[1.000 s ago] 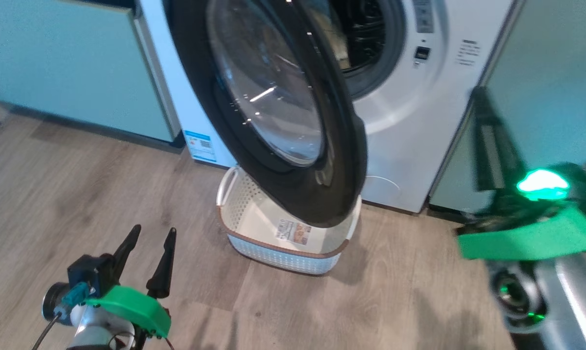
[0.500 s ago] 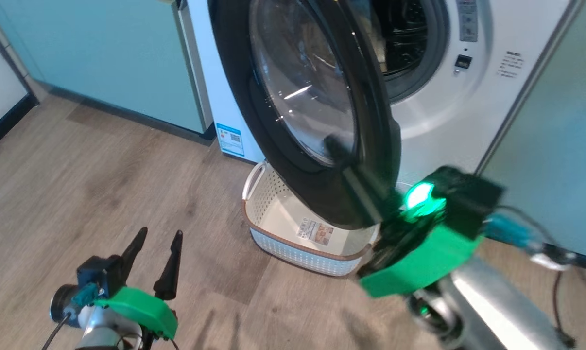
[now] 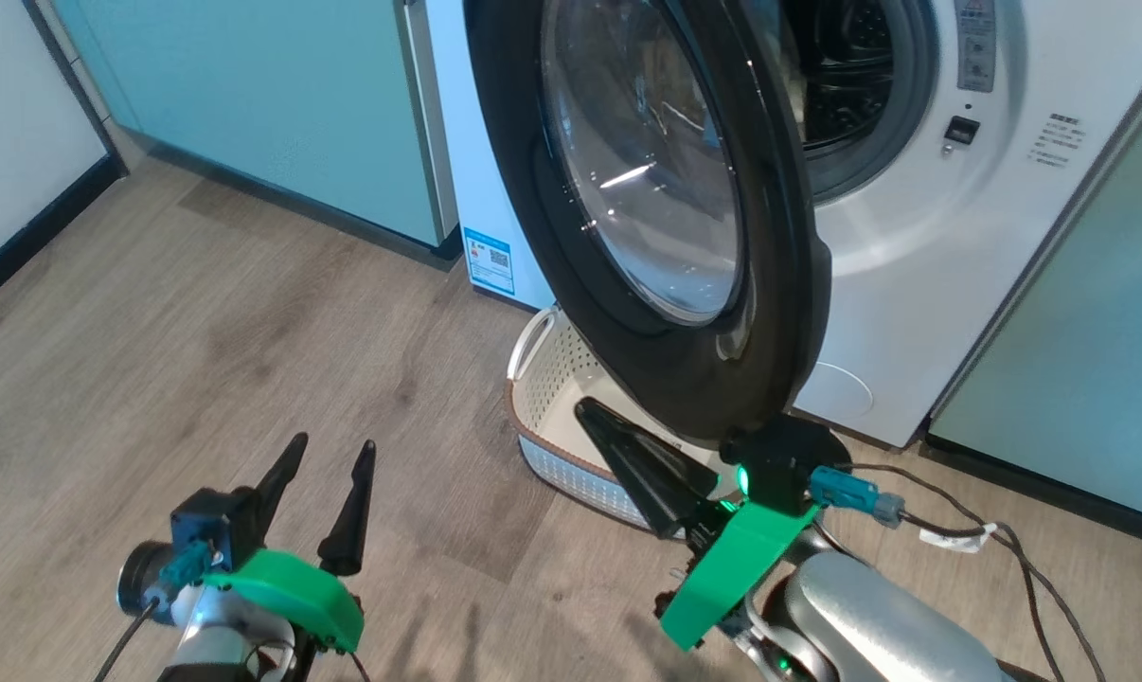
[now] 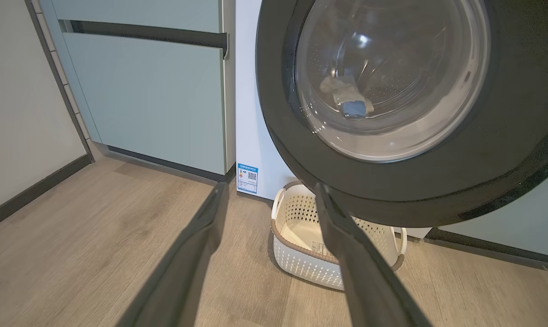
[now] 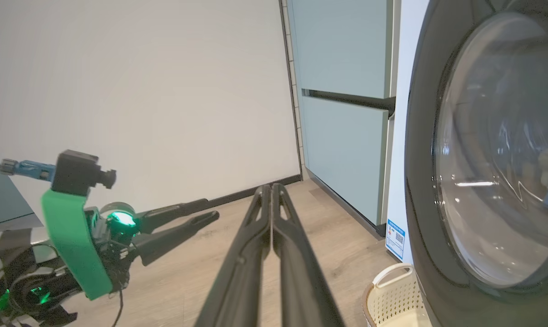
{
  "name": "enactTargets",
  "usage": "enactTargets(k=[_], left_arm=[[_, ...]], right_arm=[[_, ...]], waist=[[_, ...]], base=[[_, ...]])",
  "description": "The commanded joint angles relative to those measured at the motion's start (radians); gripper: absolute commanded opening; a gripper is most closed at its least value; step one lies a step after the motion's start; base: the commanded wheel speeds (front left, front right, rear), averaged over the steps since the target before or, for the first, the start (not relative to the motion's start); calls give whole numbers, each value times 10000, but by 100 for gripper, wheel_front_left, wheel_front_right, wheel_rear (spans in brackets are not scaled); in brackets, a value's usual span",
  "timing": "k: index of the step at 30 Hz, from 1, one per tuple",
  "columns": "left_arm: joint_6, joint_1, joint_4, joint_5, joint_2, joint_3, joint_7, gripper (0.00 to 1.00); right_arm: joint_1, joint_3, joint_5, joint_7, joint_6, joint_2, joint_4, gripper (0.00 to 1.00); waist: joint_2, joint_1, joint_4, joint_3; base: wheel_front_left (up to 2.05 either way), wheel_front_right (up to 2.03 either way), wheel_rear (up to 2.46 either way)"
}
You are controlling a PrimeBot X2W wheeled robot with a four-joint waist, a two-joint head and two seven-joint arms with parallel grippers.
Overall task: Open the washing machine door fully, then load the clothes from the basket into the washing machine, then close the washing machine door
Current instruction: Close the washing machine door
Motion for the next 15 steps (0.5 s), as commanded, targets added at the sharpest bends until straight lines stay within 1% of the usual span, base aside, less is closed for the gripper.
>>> enactTargets(k=[1,7,11,12,15], left_arm=[[-12,-541,-246,70,114,307,-65,100],[-12,-577,-289,74,41,268,-65,100],[-12,-646,-332,64,-14,289,-65,100],[-12,-693,-348,60,-41,273,-65,100],[-12,-800,-367,17,-123,250,-65,100]], right_arm=[[-122,-57,71,-67,2,247,-113,0],[-170,-592,-73,-67,2,300,736,0],[-278,-1146,-281,-67,2,328,1042,0],[-358,-1428,-374,-67,2,335,1140,0],[-491,-1798,-409,-67,2,340,1182,0]], waist=[[0,0,45,12],[0,0,167,108],[0,0,173,303],[0,0,155,407],[0,0,158,595]], base=[[0,0,0],[0,0,0],[0,0,0],[0,0,0],[0,0,0]])
